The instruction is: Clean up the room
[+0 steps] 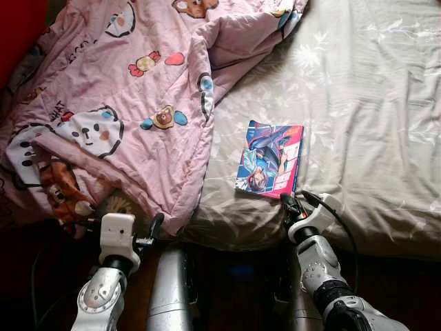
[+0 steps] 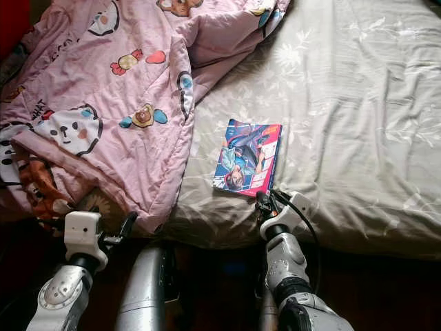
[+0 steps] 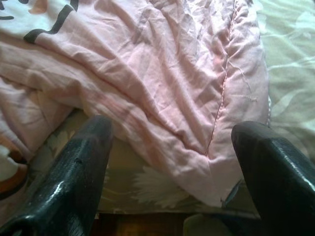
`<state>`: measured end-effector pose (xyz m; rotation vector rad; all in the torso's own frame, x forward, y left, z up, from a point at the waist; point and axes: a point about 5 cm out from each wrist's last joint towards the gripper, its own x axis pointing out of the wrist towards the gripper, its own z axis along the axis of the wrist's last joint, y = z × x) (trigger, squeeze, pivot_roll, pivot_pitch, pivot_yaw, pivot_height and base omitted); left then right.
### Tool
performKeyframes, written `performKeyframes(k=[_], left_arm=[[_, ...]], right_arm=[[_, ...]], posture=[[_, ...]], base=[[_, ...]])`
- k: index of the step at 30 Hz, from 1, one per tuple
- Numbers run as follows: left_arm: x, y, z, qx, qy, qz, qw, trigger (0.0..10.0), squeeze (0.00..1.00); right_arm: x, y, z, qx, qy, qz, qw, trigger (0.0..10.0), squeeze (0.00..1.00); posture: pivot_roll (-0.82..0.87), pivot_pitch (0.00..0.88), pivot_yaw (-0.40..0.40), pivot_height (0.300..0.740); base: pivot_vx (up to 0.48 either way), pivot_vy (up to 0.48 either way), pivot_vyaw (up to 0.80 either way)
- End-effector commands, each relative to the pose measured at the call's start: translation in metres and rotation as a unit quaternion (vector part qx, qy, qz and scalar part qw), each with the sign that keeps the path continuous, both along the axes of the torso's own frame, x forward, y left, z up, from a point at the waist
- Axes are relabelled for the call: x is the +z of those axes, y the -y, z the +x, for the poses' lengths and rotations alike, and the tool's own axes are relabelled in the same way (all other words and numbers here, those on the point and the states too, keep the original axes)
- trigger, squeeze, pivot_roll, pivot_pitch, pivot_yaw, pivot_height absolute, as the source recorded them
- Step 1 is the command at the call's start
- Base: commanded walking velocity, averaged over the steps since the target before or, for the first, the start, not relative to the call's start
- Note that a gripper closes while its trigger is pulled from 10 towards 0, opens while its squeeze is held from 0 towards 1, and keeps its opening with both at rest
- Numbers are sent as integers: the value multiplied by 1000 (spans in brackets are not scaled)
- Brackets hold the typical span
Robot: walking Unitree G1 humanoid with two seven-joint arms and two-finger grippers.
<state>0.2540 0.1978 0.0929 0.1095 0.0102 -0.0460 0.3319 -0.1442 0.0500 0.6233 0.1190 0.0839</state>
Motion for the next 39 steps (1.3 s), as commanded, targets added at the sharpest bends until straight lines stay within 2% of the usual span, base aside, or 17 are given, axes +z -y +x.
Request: performKeyframes(k=[1, 5, 9, 11, 17, 23, 28, 29, 30, 31, 34, 35, 36, 37, 39], left_arm=[[-14, -2, -6, 6, -27, 9, 1000, 10000, 0], [-13, -1, -1, 7, -23, 6, 1000, 10000, 0], [-14, 1, 3, 6, -21, 3, 1000, 10000, 0], [-15, 3, 6, 5, -18, 2, 1000, 10000, 0], [-15, 3, 10, 6, -15, 1, 1000, 10000, 0], [-17, 3, 11, 5, -13, 4, 1000, 10000, 0], [-18, 4, 11, 3, -13, 4, 1000, 10000, 0], [-18, 5, 11, 1, -13, 7, 1000, 10000, 0], [-18, 5, 11, 0, -13, 10, 1000, 10000, 0], [-19, 5, 10, -2, -13, 12, 1000, 10000, 0], [-19, 4, 10, -1, -13, 13, 1000, 10000, 0], [-19, 4, 10, -1, -13, 13, 1000, 10000, 0], [-19, 4, 9, -1, -13, 13, 1000, 10000, 0], [-19, 4, 9, -1, -13, 14, 1000, 10000, 0], [-19, 4, 9, -2, -13, 15, 1000, 10000, 0]], right_arm=[[-1, 0, -3, -6, 8, -7, 1000, 0, 0], [1, 4, -7, -20, 30, -13, 999, 0, 0], [-2, 4, -13, -26, 31, -9, 999, 0, 0], [-16, 1, -23, -27, -1, 7, 1000, 0, 0], [-39, 0, -44, -44, -49, 26, 997, 0, 0], [-48, -1, -52, -80, -80, 65, 991, 0, 0], [-50, 1, -53, -83, -87, 67, 990, 0, 0], [-50, 0, -52, -80, -91, 71, 990, 627, 0], [-50, -1, -52, -79, -94, 74, 990, 2000, 0], [-50, -1, -52, -77, -97, 73, 990, 10000, 0], [-50, -1, -51, -75, -98, 73, 990, 10000, 0], [-50, -1, -50, -75, -99, 72, 990, 10000, 380], [-50, -1, -50, -75, -99, 72, 990, 10000, 933], [-50, -1, -50, -75, -99, 71, 990, 10000, 1000], [-49, -1, -50, -76, -98, 67, 990, 10000, 1000]], posture=[[94, 349, 80, 588], [76, 328, 69, 588], [60, 309, 60, 588], [47, 296, 54, 588], [51, 286, 53, 588], [42, 275, 54, 588], [46, 274, 55, 588], [46, 274, 55, 588], [46, 274, 55, 588], [50, 275, 55, 588], [49, 278, 55, 588], [51, 279, 55, 588], [51, 279, 55, 588], [51, 279, 55, 588], [51, 280, 56, 588]], base=[[0, 0, 0], [0, 0, 0], [0, 0, 0], [0, 0, 0], [0, 0, 0], [0, 0, 0], [0, 0, 0], [0, 0, 0], [0, 0, 0], [0, 0, 0], [0, 0, 0], [0, 0, 0], [0, 0, 0], [0, 0, 0], [0, 0, 0]])
